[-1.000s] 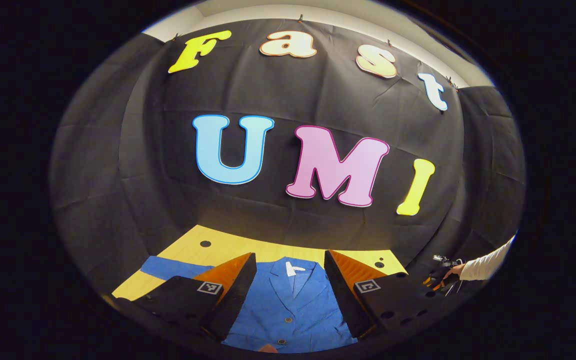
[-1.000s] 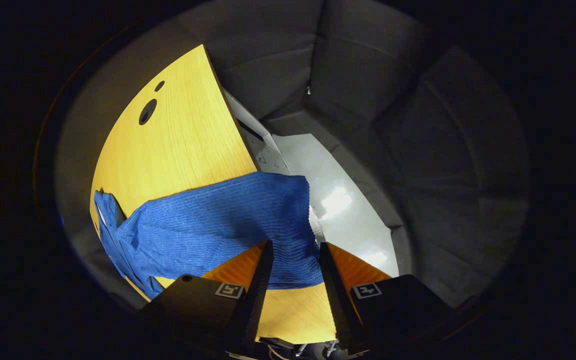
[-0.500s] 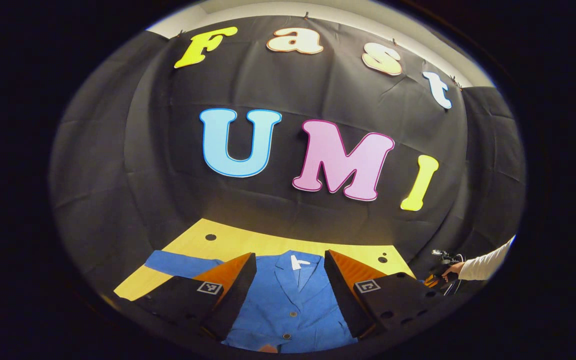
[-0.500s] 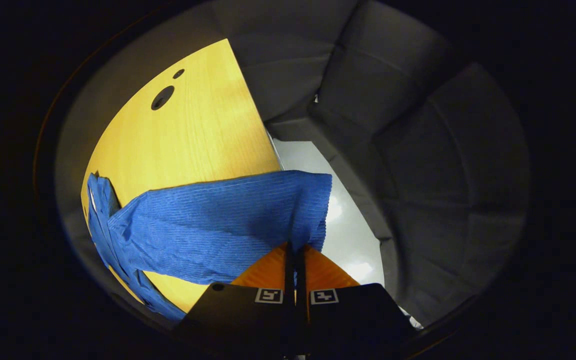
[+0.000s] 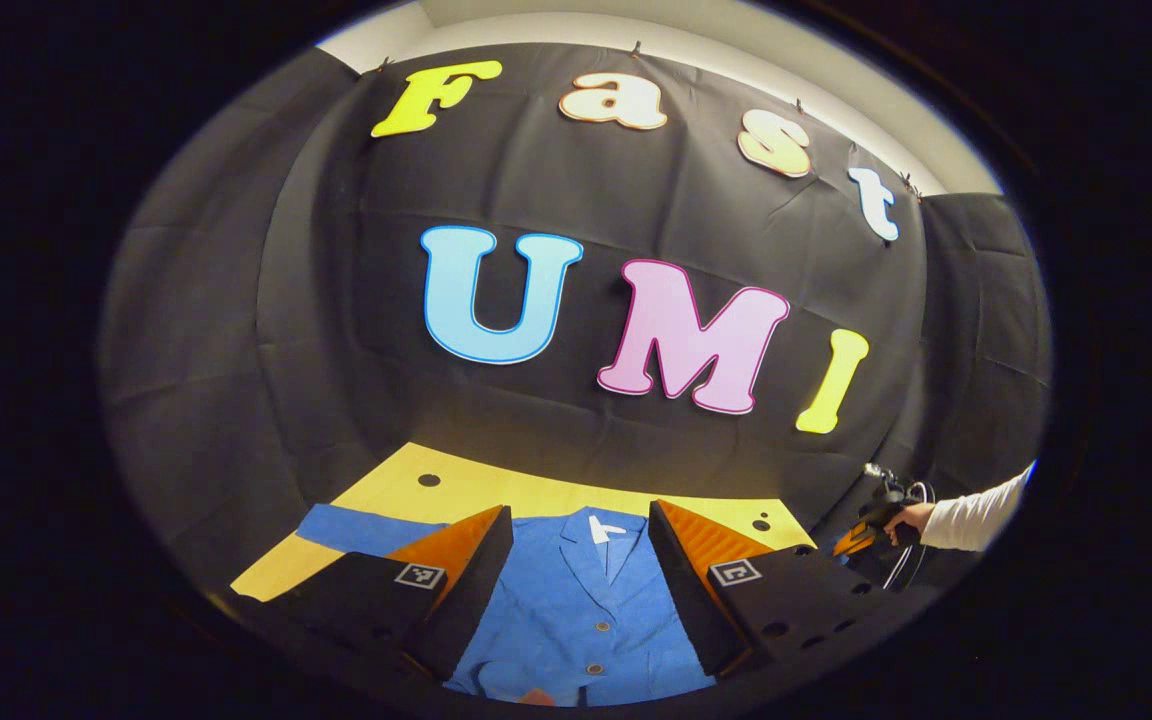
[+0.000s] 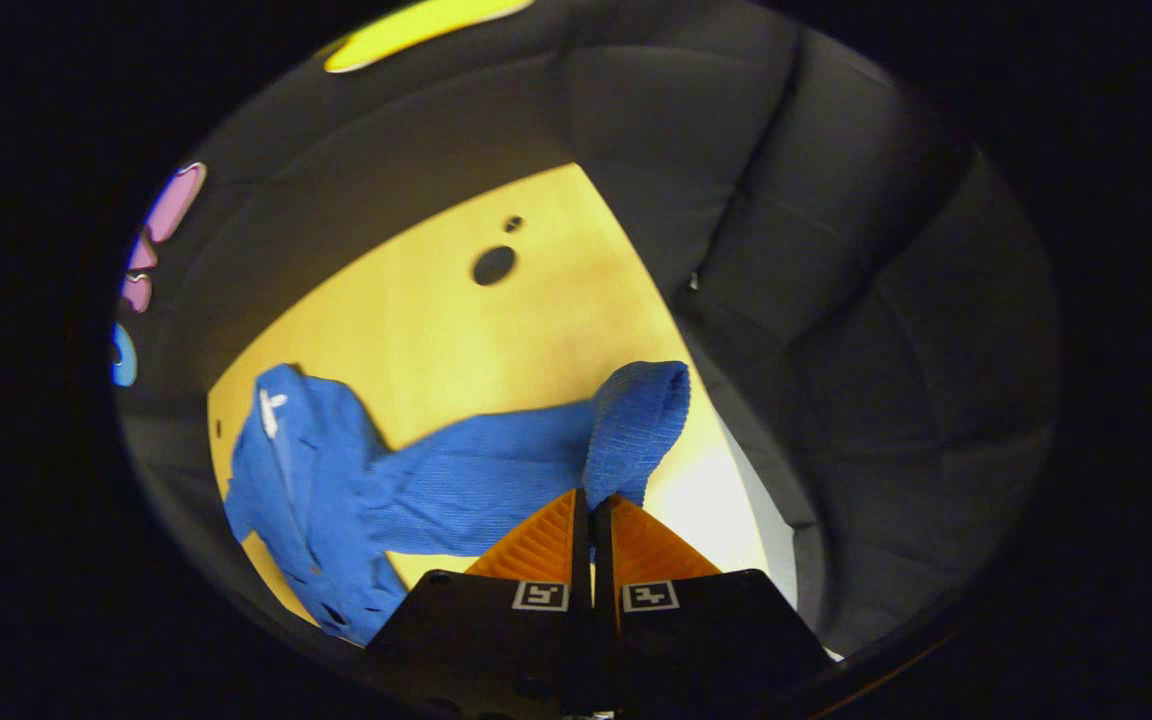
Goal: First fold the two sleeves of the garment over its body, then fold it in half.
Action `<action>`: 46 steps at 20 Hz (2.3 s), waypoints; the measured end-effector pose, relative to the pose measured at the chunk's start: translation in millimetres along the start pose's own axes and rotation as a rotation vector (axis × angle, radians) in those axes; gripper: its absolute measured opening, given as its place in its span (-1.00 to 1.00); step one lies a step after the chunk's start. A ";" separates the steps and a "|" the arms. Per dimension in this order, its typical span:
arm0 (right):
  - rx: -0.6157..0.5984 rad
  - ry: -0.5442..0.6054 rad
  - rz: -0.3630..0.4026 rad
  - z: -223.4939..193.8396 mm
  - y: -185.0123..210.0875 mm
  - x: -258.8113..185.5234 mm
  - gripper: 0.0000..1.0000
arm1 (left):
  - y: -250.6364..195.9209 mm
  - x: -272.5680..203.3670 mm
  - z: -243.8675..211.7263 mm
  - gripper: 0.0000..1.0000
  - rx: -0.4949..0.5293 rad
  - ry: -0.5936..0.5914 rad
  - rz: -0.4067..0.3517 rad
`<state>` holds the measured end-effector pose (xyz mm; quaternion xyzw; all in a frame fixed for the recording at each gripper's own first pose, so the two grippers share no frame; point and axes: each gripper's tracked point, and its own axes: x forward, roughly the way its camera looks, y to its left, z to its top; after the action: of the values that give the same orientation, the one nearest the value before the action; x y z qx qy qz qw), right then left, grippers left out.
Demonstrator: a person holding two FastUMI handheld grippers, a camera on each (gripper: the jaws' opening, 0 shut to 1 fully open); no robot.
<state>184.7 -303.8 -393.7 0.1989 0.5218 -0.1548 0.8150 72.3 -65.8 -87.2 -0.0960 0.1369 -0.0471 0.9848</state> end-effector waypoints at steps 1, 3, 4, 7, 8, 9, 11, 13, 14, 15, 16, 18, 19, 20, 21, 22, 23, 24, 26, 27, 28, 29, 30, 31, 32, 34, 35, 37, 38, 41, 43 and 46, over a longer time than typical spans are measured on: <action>-0.015 -0.029 0.031 5.4 27.1 -14.3 -0.90 | 8.2 -4.3 -0.1 0.57 0.001 -0.004 -0.003; -0.048 -0.079 0.099 11.6 87.3 -47.1 -0.91 | 26.3 -11.7 -1.4 0.58 -0.006 -0.009 -0.009; -0.066 -0.096 0.139 12.4 122.5 -65.0 -0.92 | 36.2 -16.6 -1.4 0.57 -0.012 -0.014 -0.008; -0.151 -0.155 0.255 6.6 234.6 -109.3 -0.92 | 67.1 -30.4 -5.5 0.58 -0.028 -0.027 0.019; -0.174 -0.157 0.287 -0.2 272.7 -116.4 -0.92 | 78.0 -35.6 -6.0 0.57 -0.032 -0.029 0.033; -0.198 -0.158 0.321 -8.9 307.4 -120.0 -0.92 | 87.9 -40.1 -7.2 0.58 -0.039 -0.030 0.046; -0.247 -0.150 0.391 -28.0 376.5 -112.6 -0.92 | 107.8 -50.7 -11.6 0.57 -0.052 -0.026 0.078; -0.280 -0.098 0.466 -59.9 442.5 -96.1 -0.92 | 128.6 -60.8 -15.6 0.57 -0.063 -0.021 0.118; -0.295 -0.079 0.493 -74.0 471.5 -85.0 -0.92 | 139.0 -65.9 -17.9 0.56 -0.067 -0.018 0.142; -0.308 -0.057 0.512 -87.7 497.2 -70.6 -0.92 | 150.1 -70.8 -21.8 0.56 -0.072 -0.015 0.171; -0.315 -0.035 0.526 -100.8 521.2 -52.9 -0.92 | 160.4 -74.4 -25.6 0.56 -0.080 -0.007 0.199; -0.320 0.038 0.544 -136.3 556.1 -19.6 -0.92 | 178.5 -83.6 -37.2 0.56 -0.103 0.015 0.251; -0.325 0.055 0.537 -152.2 570.4 3.8 -0.92 | 187.4 -86.4 -43.6 0.56 -0.118 0.021 0.276; -0.338 0.064 0.527 -163.5 581.9 29.8 -0.92 | 197.0 -89.9 -50.7 0.57 -0.137 0.035 0.308; -0.347 0.080 0.520 -175.9 590.9 57.3 -0.92 | 207.1 -93.6 -61.1 0.56 -0.159 0.056 0.341; -0.341 0.105 0.519 -184.5 595.9 74.4 -0.92 | 213.6 -99.3 -69.2 0.57 -0.181 0.080 0.370; -0.322 0.128 0.520 -192.3 602.8 88.2 -0.92 | 219.7 -106.0 -78.3 0.56 -0.202 0.103 0.399; -0.306 0.148 0.516 -199.2 605.6 98.1 -0.91 | 223.4 -111.7 -84.6 0.58 -0.217 0.120 0.422; -0.292 0.154 0.495 -204.3 607.1 119.8 -0.90 | 230.6 -116.0 -93.3 0.59 -0.232 0.115 0.448; -0.274 0.171 0.513 -207.9 609.8 118.7 -0.90 | 237.2 -118.1 -98.0 0.59 -0.235 0.105 0.465; -0.240 0.201 0.557 -213.7 622.8 114.1 -1.00 | 243.7 -116.7 -104.8 0.59 -0.242 0.117 0.488; -0.209 0.223 0.597 -219.2 635.4 111.2 -0.48 | 247.1 -117.0 -114.2 0.56 -0.255 0.147 0.501; -0.188 0.236 0.639 -217.9 645.9 104.2 0.04 | 247.3 -116.6 -121.5 0.58 -0.268 0.179 0.503; -0.171 0.235 0.673 -214.7 650.4 95.2 0.56 | 248.5 -114.0 -130.2 0.58 -0.286 0.212 0.498; -0.159 0.226 0.691 -210.6 651.8 88.1 0.58 | 250.5 -110.7 -135.6 0.59 -0.301 0.244 0.489; -0.160 0.215 0.725 -202.2 652.3 69.8 0.71 | 254.9 -97.7 -145.1 0.61 -0.334 0.288 0.462; -0.181 0.209 0.741 -198.7 647.5 56.9 0.72 | 259.8 -88.4 -146.2 0.63 -0.345 0.302 0.451; -0.243 0.186 0.767 -191.7 631.8 26.4 0.73 | 273.3 -62.1 -144.1 0.62 -0.349 0.325 0.422; -0.277 0.173 0.786 -189.0 622.1 8.6 0.79 | 280.7 -49.5 -146.1 0.62 -0.346 0.343 0.409; -0.385 0.120 0.804 -190.9 574.3 -39.9 0.81 | 314.5 2.6 -156.2 0.62 -0.301 0.409 0.365; -0.414 0.132 0.785 -206.0 526.0 -58.5 0.82 | 346.8 48.1 -167.3 0.63 -0.254 0.455 0.355; -0.298 0.132 0.695 -225.8 447.0 -61.6 0.84 | 393.6 112.6 -194.6 0.63 -0.175 0.598 0.377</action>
<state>187.1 198.8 -349.8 0.2529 0.4912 0.2213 0.8036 152.2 271.2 -379.7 -0.1350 0.4375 0.1213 0.8807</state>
